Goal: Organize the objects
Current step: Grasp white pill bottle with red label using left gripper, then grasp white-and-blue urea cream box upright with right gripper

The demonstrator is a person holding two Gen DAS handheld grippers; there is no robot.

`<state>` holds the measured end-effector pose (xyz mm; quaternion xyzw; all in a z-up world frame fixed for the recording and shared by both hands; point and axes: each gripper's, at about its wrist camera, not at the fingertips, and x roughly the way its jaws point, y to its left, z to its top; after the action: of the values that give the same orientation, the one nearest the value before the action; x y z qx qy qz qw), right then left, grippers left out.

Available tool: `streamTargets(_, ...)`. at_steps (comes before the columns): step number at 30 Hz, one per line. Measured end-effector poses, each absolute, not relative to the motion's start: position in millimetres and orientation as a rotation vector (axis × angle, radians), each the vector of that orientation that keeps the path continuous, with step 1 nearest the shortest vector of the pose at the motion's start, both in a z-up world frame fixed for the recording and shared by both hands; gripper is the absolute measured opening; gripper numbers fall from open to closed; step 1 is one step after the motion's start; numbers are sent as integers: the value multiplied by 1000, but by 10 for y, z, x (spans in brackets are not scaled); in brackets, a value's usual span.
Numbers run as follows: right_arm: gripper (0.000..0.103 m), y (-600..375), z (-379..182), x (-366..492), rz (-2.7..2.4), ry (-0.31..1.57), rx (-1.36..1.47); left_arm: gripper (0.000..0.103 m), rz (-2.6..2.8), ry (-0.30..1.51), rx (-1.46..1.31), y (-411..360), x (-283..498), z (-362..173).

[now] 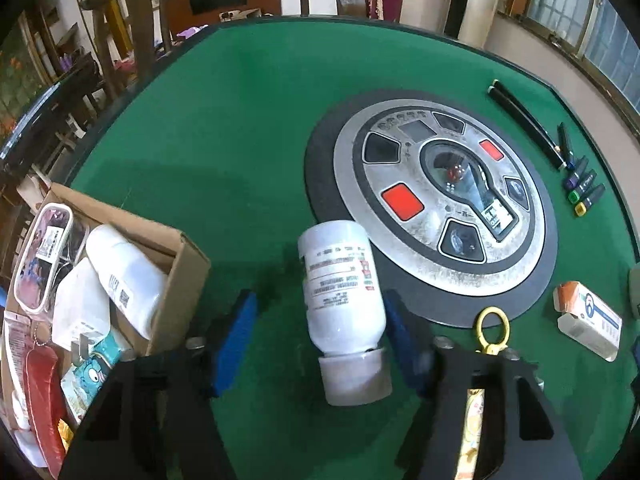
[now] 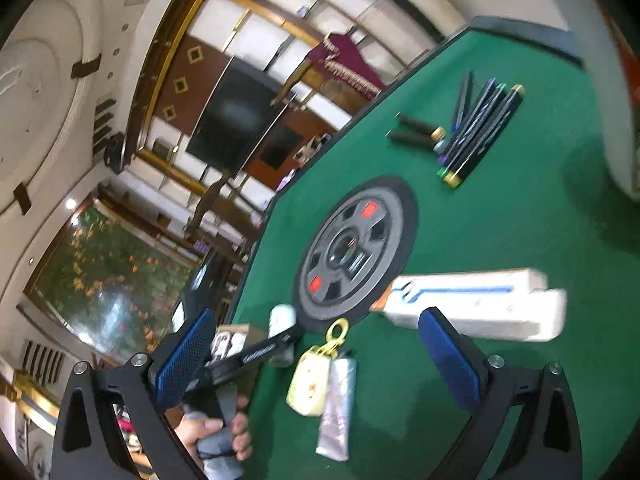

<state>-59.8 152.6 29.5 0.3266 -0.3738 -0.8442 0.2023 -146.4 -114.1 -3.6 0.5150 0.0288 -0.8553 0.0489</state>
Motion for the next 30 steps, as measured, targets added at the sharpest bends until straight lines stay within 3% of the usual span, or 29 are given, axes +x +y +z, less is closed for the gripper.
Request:
streamTargets(2,103,1628,289,-621,-2383,-1058,915,33,-2624,69,1557,-1131,-1440,-31)
streamTargets(9,103,1665,248,-671,-2398,-1043,972,33,-2674,18,1577,-1070,-1221,-34)
streamTargets(16,102,1228,230,-647,-2364,-811,1035,33,-2717,-28,1618,-1038,-708,13)
streamTargets(21,83,977,143,-640,-2362,-662,1098,34,-2746,-39,1602,-1059,-252,34)
streamTargets(30,69,1034,124,-659,-2454,-571,1131,34,-2796,-56,1574,-1091,-47,45)
